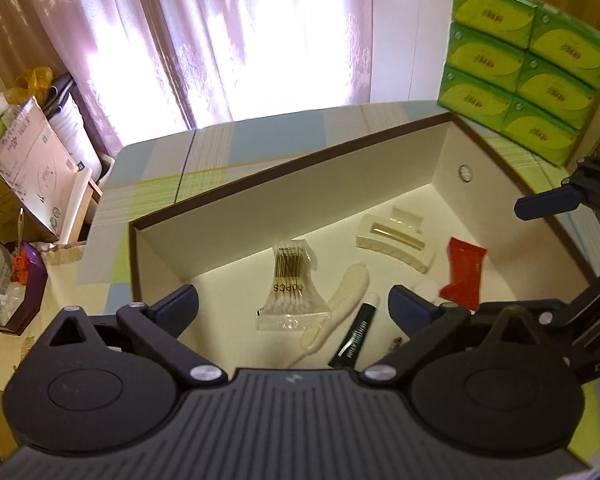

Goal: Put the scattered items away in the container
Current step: 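Withdraw both tools from the box toward the cable and floss box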

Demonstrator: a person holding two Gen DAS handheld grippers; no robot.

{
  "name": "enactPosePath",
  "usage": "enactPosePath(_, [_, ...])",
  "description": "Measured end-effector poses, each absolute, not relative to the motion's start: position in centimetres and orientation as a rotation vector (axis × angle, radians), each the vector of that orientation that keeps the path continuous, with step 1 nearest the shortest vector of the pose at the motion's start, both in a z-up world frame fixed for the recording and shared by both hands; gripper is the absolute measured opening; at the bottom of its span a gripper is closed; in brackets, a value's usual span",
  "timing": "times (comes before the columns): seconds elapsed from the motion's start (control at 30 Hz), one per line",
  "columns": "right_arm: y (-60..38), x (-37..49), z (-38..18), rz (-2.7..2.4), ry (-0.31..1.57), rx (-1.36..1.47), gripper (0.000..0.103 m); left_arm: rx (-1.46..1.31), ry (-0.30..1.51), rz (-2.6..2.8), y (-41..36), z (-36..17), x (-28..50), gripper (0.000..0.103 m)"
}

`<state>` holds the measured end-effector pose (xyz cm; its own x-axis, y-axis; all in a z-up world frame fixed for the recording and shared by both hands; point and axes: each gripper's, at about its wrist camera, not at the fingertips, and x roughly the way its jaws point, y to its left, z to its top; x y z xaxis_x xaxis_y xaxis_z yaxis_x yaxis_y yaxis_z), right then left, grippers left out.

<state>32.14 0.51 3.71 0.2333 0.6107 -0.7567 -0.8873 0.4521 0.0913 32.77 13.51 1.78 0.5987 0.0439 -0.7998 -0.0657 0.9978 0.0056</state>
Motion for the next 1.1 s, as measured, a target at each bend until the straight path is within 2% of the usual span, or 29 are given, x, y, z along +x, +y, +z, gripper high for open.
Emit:
enactPosePath(0.57, [-5.2,26.5,7.9,1.015,0.733,-0.312,0.096,-0.011,0.855,0.063,9.9,6.9,24.5,0.102])
enactPosePath(1.1, [-9.3,21.0,8.1,1.016,0.739,-0.265,0.096,-0.052,0.887,0.086,7.5,5.5,17.7,0.102])
